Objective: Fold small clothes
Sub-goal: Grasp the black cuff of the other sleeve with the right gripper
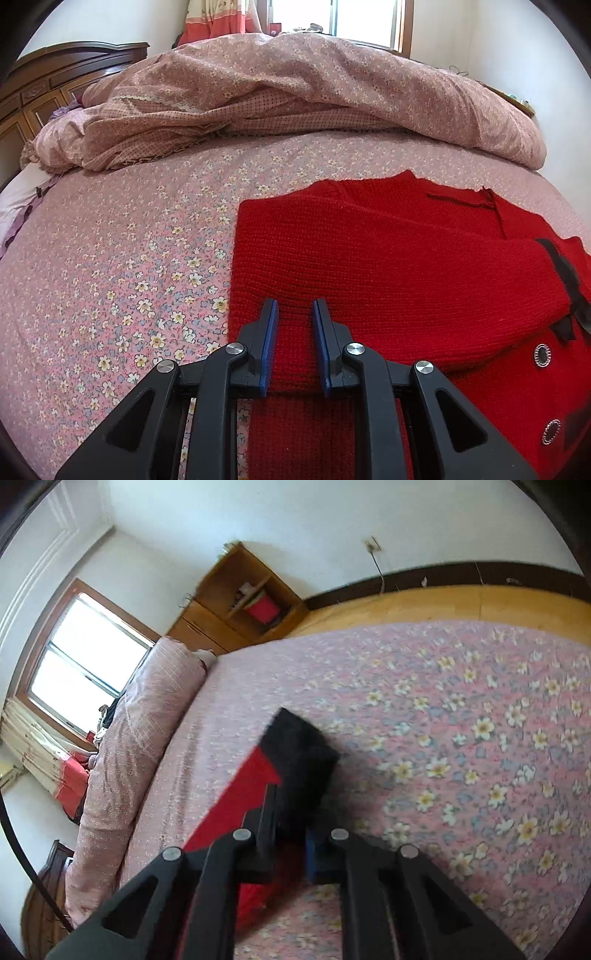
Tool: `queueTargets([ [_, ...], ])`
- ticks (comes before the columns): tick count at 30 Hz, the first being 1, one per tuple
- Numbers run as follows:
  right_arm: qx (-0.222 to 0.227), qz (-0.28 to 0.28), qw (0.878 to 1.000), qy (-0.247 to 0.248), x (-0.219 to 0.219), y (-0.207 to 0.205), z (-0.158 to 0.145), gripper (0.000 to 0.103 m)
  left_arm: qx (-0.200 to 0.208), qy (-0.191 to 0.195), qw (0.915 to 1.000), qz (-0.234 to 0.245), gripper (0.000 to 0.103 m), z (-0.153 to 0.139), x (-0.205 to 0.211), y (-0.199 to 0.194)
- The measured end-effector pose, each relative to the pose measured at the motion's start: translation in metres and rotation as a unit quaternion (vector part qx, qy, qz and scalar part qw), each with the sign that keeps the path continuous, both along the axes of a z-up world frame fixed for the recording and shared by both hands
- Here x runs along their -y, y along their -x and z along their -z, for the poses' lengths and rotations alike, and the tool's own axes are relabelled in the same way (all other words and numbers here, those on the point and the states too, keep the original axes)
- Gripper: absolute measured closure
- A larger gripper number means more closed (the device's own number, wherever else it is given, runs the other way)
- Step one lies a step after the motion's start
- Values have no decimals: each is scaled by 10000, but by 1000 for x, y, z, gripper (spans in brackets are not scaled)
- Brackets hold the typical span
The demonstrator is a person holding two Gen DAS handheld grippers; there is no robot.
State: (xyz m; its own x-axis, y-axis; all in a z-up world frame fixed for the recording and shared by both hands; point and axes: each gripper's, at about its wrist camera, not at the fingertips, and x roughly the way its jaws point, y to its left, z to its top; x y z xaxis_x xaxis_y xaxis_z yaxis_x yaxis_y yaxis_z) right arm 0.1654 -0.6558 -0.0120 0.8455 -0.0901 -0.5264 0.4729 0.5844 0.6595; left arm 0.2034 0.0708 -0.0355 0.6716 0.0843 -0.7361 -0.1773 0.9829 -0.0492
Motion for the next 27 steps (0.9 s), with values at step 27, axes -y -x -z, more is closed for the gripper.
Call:
queueTargets([
  [27, 1373, -4168, 8841, 1606, -582, -101, -84, 92, 722, 226, 9970, 146, 68, -63, -40, 10],
])
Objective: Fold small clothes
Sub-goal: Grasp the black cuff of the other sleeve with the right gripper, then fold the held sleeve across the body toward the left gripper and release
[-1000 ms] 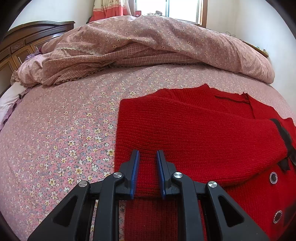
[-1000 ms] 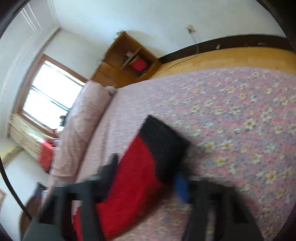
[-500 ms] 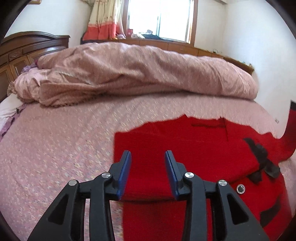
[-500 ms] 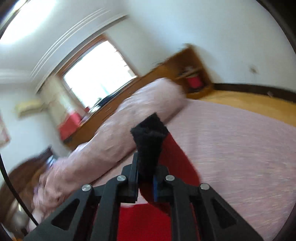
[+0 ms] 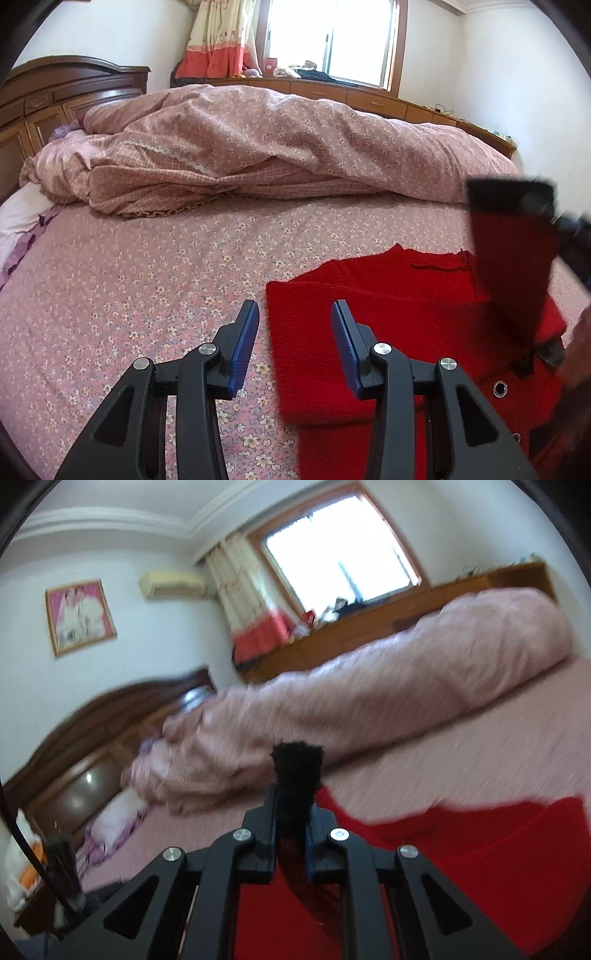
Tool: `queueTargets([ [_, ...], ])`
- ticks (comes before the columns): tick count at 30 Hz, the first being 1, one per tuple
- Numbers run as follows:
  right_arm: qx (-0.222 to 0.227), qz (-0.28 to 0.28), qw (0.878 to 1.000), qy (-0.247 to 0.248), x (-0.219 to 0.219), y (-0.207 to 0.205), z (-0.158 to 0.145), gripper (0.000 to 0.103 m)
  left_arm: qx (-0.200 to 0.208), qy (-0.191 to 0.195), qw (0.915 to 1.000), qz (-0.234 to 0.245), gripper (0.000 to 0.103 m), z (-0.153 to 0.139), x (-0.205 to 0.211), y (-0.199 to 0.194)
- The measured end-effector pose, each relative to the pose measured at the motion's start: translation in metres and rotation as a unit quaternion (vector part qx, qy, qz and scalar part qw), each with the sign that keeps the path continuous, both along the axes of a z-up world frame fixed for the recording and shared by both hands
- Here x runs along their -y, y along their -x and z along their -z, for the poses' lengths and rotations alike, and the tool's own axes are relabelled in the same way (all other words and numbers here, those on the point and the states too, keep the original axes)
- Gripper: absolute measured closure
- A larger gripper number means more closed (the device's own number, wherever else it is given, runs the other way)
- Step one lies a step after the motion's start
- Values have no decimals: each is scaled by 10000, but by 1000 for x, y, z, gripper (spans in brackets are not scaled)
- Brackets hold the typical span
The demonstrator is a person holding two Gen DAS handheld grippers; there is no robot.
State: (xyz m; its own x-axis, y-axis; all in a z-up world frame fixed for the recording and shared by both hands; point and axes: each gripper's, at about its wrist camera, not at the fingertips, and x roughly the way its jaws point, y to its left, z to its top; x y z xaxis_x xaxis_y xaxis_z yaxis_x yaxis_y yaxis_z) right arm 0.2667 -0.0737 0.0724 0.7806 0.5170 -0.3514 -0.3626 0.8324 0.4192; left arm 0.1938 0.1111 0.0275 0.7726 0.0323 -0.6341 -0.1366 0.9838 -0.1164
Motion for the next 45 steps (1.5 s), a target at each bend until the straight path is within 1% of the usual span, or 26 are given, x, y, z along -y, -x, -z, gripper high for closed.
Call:
queueTargets([
  [2, -170, -19, 9998, 98, -13, 5, 19, 92, -57, -37, 10000, 63, 68, 1, 1, -2],
  [5, -380, -123, 9991, 133, -11, 16, 38, 91, -80, -125, 9998, 99, 68, 2, 4, -3],
  [11, -344, -543, 9964, 557, -15, 32, 42, 90, -140, -118, 9998, 11, 68, 6, 4, -5],
  [15, -537, -813, 9919, 821, -31, 31, 51, 89, -258, -19, 9996, -72, 68, 12, 0, -8],
  [17, -747, -968, 9884, 898, -37, 30, 58, 76, -327, 28, 9994, -86, 68, 16, -2, -9],
  [18, -799, -1011, 9876, 897, -38, 31, 61, 58, -343, 37, 9994, -85, 68, 17, -2, -10],
  [19, -792, -1039, 9880, 826, -36, 33, 61, 48, -351, 38, 9993, -87, 68, 18, -2, -10],
  [21, -741, -1037, 9902, 570, -23, 40, 56, 38, -353, 53, 9993, -73, 68, 18, -2, -10],
  [23, -773, -1040, 9909, 368, 0, 45, 47, 34, -343, 92, 9994, -49, 68, 17, -2, -9],
  [24, -824, -1045, 9903, 399, 13, 47, 43, 33, -339, 123, 9993, -28, 68, 16, -2, -8],
  [25, -885, -1005, 9895, 548, 29, 49, 39, 33, -336, 165, 9993, -7, 68, 15, -2, -8],
  [27, -948, -755, 9866, 1089, 62, 53, 32, 33, -333, 335, 9989, 52, 67, 13, -2, -7],
  [29, -875, -372, 9805, 1721, 101, 58, 27, 33, -368, 620, 9973, 133, 62, 11, 1, -10],
  [30, -837, -197, 9785, 1875, 119, 60, 28, 33, -402, 772, 9960, 183, 58, 12, 3, -13],
  [31, -792, -4, 9783, 1912, 140, 62, 30, 33, -461, 926, 9943, 252, 55, 14, 7, -18],
  [32, -768, 157, 9807, 1789, 161, 63, 34, 33, -545, 1053, 9925, 306, 55, 17, 11, -23],
  [33, -866, 322, 9827, 1606, 179, 60, 38, 33, -629, 1171, 9905, 349, 55, 20, 15, -29],
  [34, -1126, 512, 9823, 1406, 194, 52, 40, 35, -704, 1281, 9885, 396, 55, 24, 19, -34],
  [35, -1225, 498, 9847, 1134, 205, 45, 41, 40, -797, 1407, 9858, 451, 55, 29, 25, -41],
  [36, -1190, 446, 9868, 1001, 211, 42, 42, 49, -884, 1458, 9842, 483, 55, 35, 30, -46],
  [38, -1292, 407, 9855, 1018, 217, 36, 48, 61, -1069, 1420, 9828, 503, 55, 47, 41, -53],
  [39, -1394, 291, 9844, 1029, 217, 34, 53, 76, -1117, 1373, 9829, 513, 55, 52, 46, -54],
  [40, -1467, 204, 9838, 1012, 216, 33, 58, 82, -1103, 1298, 9840, 516, 55, 55, 50, -53],
  [42, -1820, 176, 9778, 1024, 216, 28, 70, 82, -910, 1015, 9893, 526, 55, 56, 58, -50],
  [44, -2086, 298, 9723, 1013, 217, 26, 82, 89, -788, 752, 9927, 512, 74, 56, 65, -47],
  [45, -2066, 320, 9730, 975, 219, 26, 83, 91, -755, 757, 9924, 602, 99, 56, 66, -47],
])
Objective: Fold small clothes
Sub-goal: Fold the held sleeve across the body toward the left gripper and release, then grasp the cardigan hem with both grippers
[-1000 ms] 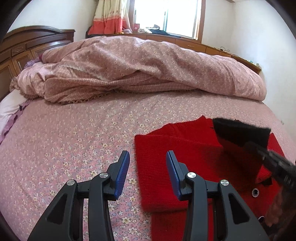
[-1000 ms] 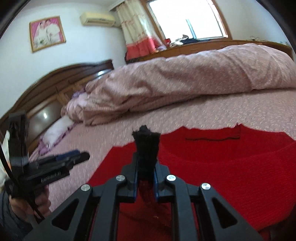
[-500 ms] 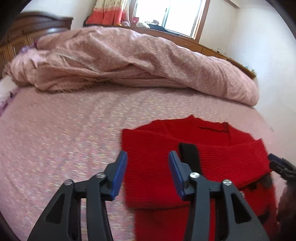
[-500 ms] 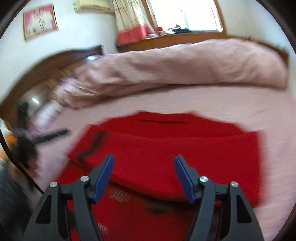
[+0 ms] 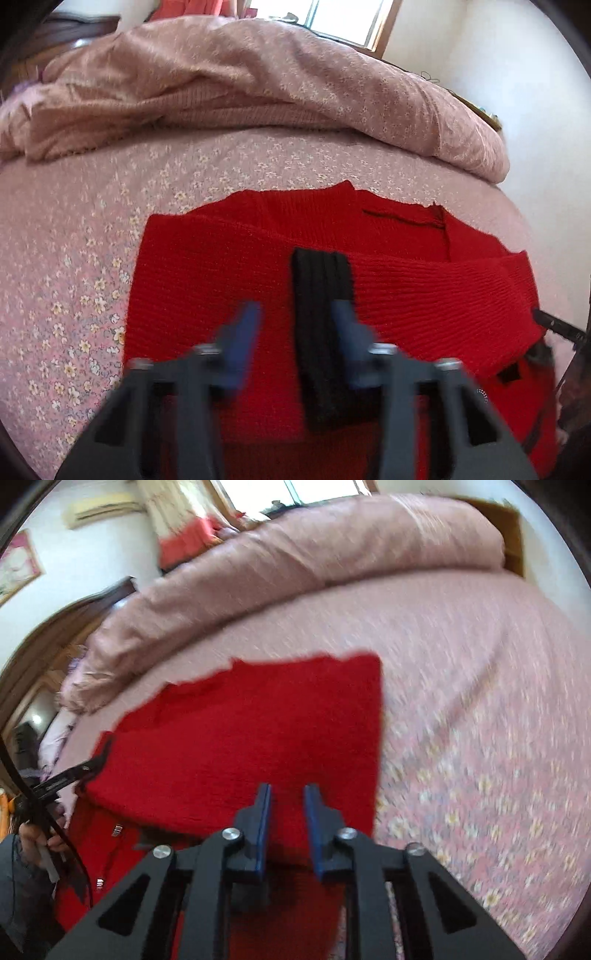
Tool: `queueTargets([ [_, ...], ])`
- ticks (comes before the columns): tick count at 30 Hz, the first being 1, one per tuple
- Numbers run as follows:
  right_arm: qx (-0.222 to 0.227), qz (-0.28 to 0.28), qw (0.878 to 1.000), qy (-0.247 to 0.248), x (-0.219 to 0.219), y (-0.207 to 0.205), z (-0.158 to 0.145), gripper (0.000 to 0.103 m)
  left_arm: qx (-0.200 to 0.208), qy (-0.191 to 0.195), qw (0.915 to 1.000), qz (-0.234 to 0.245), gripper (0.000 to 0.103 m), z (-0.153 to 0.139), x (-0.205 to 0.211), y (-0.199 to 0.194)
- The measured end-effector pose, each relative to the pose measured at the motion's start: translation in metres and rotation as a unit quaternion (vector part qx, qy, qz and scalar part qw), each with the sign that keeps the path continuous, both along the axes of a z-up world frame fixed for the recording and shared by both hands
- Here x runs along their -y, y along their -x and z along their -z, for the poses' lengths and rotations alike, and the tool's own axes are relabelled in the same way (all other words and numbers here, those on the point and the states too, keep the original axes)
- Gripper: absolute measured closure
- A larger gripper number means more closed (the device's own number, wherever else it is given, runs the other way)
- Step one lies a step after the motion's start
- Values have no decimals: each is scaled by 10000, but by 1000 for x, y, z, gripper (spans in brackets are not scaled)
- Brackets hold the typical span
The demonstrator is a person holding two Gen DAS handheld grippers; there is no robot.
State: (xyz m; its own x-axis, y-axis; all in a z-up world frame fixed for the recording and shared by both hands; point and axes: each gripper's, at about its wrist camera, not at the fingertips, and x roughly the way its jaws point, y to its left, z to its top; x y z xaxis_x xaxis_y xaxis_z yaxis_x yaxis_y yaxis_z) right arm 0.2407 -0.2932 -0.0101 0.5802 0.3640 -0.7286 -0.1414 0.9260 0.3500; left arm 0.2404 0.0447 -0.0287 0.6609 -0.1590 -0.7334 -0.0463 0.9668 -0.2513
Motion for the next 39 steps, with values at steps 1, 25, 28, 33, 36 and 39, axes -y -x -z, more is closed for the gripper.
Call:
queueTargets([
  [1, -7, 19, 10000, 39, 1, 0, -1, 94, 46, 26, 9999, 121, 101, 0, 4, 1],
  [25, 543, 115, 9966, 610, 6, 43, -23, 58, 565, -896, 9942, 180, 75, -59, -1, 43],
  [28, 698, 97, 9967, 394, 10, 75, -34, 46, 579, -915, 9939, 219, 59, -66, -10, 80],
  [33, 620, 165, 9979, -36, 13, 128, -27, 26, 50, -507, 9987, 25, 52, -42, -29, 142],
  [36, 247, 203, 9980, -550, 18, 156, -10, 26, -276, -163, 9995, -73, 52, -27, -36, 169],
  [39, 55, 374, 9930, -1120, 25, 179, 5, 25, -444, 97, 9989, -144, 47, -15, -38, 195],
])
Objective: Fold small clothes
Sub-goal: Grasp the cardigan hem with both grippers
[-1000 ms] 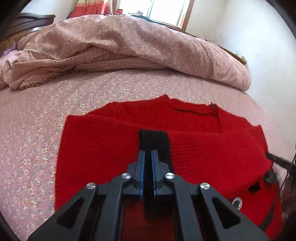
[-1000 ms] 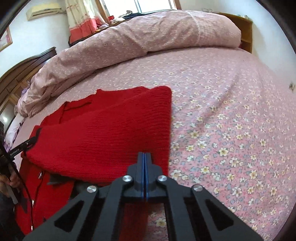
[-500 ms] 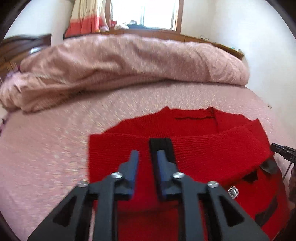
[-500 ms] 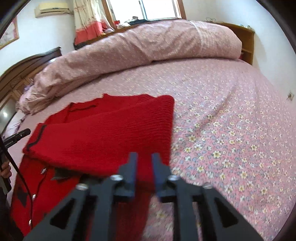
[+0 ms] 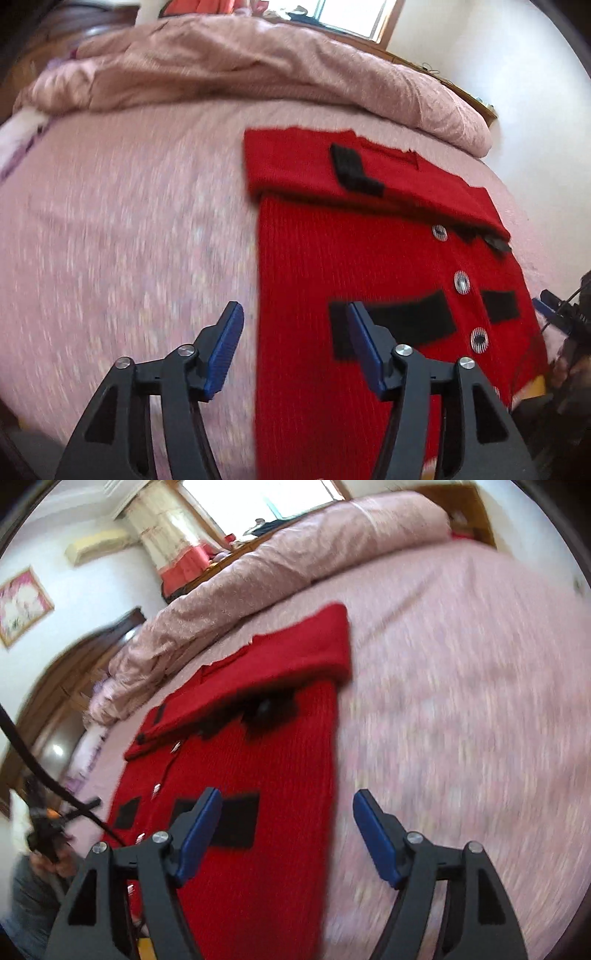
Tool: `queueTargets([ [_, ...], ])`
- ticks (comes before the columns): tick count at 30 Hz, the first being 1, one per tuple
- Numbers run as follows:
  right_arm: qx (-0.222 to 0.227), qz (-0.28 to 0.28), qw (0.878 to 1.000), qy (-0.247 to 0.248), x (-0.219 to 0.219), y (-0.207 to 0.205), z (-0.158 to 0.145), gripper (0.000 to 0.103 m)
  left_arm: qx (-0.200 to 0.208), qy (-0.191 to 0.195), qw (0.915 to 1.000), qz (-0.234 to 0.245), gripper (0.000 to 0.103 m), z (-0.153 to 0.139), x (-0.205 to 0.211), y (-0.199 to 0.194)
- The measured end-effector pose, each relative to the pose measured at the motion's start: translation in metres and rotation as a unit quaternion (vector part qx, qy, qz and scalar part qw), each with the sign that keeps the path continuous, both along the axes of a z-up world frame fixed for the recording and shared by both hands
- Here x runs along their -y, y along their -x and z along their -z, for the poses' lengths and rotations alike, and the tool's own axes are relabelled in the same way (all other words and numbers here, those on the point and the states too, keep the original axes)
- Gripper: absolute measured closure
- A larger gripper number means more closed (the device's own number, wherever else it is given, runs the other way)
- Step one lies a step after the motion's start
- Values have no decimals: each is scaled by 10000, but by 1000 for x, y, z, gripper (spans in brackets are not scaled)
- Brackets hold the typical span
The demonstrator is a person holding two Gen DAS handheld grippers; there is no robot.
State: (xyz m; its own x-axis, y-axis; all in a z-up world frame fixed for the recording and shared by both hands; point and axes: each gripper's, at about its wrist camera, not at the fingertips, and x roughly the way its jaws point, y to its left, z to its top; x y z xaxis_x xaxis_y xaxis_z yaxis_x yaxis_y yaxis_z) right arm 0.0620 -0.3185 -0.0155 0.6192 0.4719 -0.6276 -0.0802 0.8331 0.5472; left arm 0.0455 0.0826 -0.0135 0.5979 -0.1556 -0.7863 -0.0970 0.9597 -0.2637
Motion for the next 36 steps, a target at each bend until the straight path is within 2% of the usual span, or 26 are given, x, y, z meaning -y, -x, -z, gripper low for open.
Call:
queueTargets([
  [2, -227, 30, 9987, -452, 3, 12, 15, 23, -275, 47, 9996, -74, 47, 10, 1, 14],
  [5, -175, -65, 9966, -805, 2, 33, 21, 23, -567, 293, 9979, -138, 46, 21, 1, 31],
  [8, -267, -233, 9908, -1306, 0, 47, 29, 23, -595, 484, 9969, -148, 40, 22, 0, 44],
  [12, -344, -379, 9847, -1665, -5, 59, 37, 23, -599, 747, 9953, -115, 36, 24, 1, 56],
  [14, -325, -389, 9848, -1661, -8, 61, 40, 23, -583, 957, 9937, -63, 34, 25, 0, 61],
  [16, -297, -385, 9848, -1667, -8, 61, 41, 24, -501, 1076, 9929, 60, 24, 26, 2, 56],
  [17, -289, -351, 9846, -1690, -7, 59, 43, 25, -455, 1038, 9935, 121, 23, 26, 5, 47],
  [20, -265, -203, 9853, -1678, -1, 54, 43, 36, -352, 805, 9958, 264, 22, 25, 12, 23],
  [23, -263, -92, 9866, -1606, 0, 50, 44, 47, -318, 756, 9962, 276, 22, 25, 14, 26],
  [24, -298, -54, 9872, -1566, 0, 51, 44, 53, -329, 818, 9957, 286, 22, 25, 14, 32],
  [26, -321, -74, 9860, -1633, -1, 54, 45, 55, -412, 1238, 9912, 234, 22, 24, 8, 51],
  [27, -359, -112, 9848, -1698, -2, 56, 46, 55, -487, 1656, 9848, 198, 22, 26, 4, 65],
  [30, -403, -200, 9841, -1719, -4, 60, 49, 55, -539, 2195, 9741, 105, 22, 30, 0, 85],
  [35, -450, -165, 9834, -1752, -6, 54, 51, 62, -349, 2077, 9775, 70, 22, 26, -2, 58],
  [36, -466, -139, 9835, -1741, -5, 53, 52, 66, -337, 2067, 9778, 58, 22, 27, -2, 53],
])
